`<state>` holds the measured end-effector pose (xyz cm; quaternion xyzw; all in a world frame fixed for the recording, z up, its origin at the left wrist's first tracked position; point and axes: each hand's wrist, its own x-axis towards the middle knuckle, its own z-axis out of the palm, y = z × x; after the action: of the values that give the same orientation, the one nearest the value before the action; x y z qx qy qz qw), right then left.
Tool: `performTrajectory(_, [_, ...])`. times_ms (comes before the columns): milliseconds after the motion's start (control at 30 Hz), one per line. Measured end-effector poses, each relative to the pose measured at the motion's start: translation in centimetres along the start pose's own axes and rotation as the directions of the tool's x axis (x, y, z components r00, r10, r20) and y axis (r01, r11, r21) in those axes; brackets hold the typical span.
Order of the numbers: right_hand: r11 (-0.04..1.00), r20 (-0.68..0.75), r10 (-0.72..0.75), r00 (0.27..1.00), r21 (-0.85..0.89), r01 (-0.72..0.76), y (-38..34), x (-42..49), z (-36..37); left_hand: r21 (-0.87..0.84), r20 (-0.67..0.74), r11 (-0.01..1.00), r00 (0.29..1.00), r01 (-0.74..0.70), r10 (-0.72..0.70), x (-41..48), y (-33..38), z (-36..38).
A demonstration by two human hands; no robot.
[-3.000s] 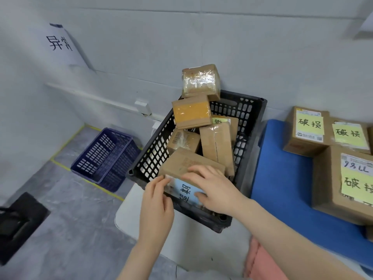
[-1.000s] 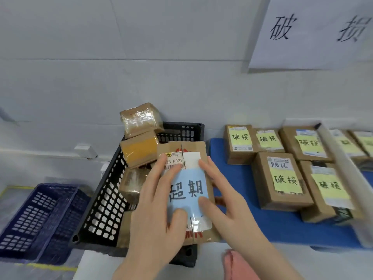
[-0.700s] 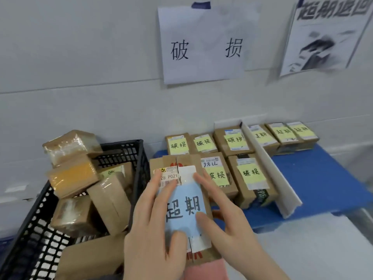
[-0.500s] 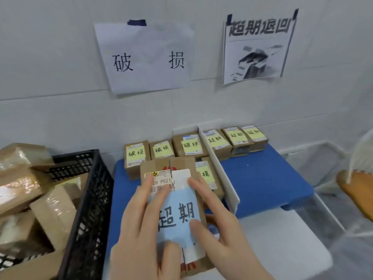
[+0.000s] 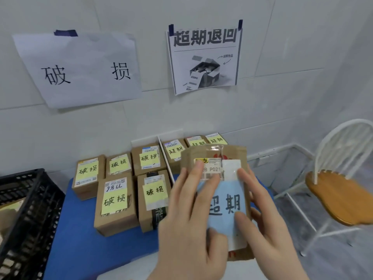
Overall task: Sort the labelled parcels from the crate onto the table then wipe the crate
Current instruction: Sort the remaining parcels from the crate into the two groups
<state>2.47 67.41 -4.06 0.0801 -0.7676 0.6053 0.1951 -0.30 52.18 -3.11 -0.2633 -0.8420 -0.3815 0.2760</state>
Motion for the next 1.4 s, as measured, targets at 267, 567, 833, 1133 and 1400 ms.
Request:
performTrajectory(267, [0.984, 0.067, 0.165, 0.984, -0.084, -0.159, 5.7, 6.5, -3.0, -0.08, 0.101, 0.977, 0.977, 0.196, -0.188, 3.8, -3.8, 8.1])
performTrajectory(567, [0.94, 0.289, 0.336, 0.896, -0.157, -0.302, 15.7, 12.6, -3.1, 0.1, 0.265, 0.854, 0.814, 0.51, -0.517, 5.4, -9.6, 15.5])
performTrajectory(833, [0.928, 0.508, 0.372, 0.777, -0.219, -0.3, 22.8, 14.3, -1.3, 0.274, 0.254, 0.708, 0.66, 0.651, -0.707, 4.3, -13.2, 19.4])
performTrajectory(1133, [0.927, 0.651, 0.373, 0.661, -0.229, -0.297, 23.7, 17.1, 0.6, 0.46, 0.301, 0.685, 0.627, 0.564, -0.718, 6.2, -15.2, 18.0])
performTrajectory(1400, [0.929, 0.624, 0.369, 0.689, -0.227, -0.292, 24.7, 19.9, 3.4, 0.645, 0.37, 0.642, 0.566, 0.414, -0.737, 10.3, -17.8, 16.8])
